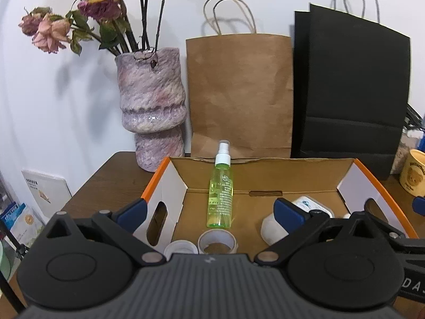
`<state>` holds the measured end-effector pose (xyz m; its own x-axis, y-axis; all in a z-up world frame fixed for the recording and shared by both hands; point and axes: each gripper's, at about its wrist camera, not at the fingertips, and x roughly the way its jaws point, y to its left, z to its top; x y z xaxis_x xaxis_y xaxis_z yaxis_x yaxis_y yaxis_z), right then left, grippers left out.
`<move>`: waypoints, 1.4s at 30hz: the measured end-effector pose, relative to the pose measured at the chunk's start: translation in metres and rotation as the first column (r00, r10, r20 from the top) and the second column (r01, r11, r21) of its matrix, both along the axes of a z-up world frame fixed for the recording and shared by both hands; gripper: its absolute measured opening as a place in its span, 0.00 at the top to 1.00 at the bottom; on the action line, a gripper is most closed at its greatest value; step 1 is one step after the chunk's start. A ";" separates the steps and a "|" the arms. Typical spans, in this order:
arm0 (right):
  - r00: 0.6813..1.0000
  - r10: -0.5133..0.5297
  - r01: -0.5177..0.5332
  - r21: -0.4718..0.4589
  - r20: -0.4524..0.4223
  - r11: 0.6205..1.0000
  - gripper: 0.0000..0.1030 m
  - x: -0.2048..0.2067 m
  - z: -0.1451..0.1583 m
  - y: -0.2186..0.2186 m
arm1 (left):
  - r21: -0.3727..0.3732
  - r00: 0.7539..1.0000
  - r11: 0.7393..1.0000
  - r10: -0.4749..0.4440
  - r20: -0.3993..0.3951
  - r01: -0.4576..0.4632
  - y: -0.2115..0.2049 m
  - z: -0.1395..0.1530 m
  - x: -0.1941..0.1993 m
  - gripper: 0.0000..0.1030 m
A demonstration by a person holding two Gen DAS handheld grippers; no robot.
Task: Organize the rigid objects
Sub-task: 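Set the green spray bottle in the box with the left tool while the right tool releases the white bottle, then withdraw both tools from the box toward the remaining table objects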
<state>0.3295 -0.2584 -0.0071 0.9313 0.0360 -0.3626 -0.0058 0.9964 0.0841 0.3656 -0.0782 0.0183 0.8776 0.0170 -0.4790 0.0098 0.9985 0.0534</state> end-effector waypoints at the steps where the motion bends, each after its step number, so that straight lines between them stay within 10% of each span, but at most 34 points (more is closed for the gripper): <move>1: 1.000 0.000 0.000 0.000 -0.001 1.000 0.00 -0.003 0.000 0.000 | 0.006 1.000 1.000 -0.005 0.001 0.005 -0.001 0.000 -0.003 0.00; 42: 0.999 0.015 -0.016 -0.031 -0.028 0.999 0.00 -0.144 -0.016 0.000 | -0.015 0.999 1.000 0.015 -0.048 -0.015 0.023 -0.021 -0.140 0.00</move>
<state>0.1854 -0.2580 -0.0228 0.9203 0.0388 -0.3894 -0.0197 0.9984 0.0529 0.2253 -0.0557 -0.0022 0.8535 0.0222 -0.5206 -0.0029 0.9993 0.0378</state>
